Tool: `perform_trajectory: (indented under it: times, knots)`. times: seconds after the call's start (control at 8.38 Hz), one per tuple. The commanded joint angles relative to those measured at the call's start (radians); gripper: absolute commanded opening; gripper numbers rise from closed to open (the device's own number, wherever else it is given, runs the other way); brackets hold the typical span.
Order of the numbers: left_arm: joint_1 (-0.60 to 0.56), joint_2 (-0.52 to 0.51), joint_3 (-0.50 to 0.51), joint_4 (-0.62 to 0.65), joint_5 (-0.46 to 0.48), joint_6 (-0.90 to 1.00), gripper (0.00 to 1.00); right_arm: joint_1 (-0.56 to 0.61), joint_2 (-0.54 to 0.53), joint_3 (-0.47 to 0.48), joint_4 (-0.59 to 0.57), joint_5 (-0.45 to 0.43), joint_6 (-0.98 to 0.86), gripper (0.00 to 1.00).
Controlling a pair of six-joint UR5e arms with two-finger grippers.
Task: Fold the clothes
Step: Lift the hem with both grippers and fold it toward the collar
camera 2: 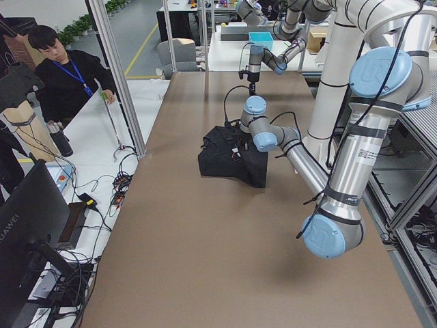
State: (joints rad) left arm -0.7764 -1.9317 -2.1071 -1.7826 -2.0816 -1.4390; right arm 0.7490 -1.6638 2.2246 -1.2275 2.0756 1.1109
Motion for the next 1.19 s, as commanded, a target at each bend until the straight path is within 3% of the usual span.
perform_trajectory:
  times: [0.0,0.24,0.36,0.72,1.07]
  knots:
    - [-0.035,-0.13,0.167,0.0,0.038,0.002,0.0,0.045,0.111,-0.104,-0.001,0.0,-0.011,0.0]
    - [-0.078,-0.232,0.313,-0.001,0.04,0.005,0.0,0.084,0.128,-0.141,-0.003,-0.003,-0.013,0.0]
    - [-0.092,-0.274,0.376,0.0,0.04,0.065,0.0,0.093,0.174,-0.205,-0.003,-0.005,-0.013,0.0]
    - [-0.1,-0.337,0.531,-0.004,0.086,0.132,0.0,0.104,0.307,-0.388,0.0,-0.011,-0.014,0.0]
    - [-0.07,-0.375,0.704,-0.091,0.143,0.147,0.0,0.096,0.34,-0.456,0.005,-0.052,-0.042,0.0]
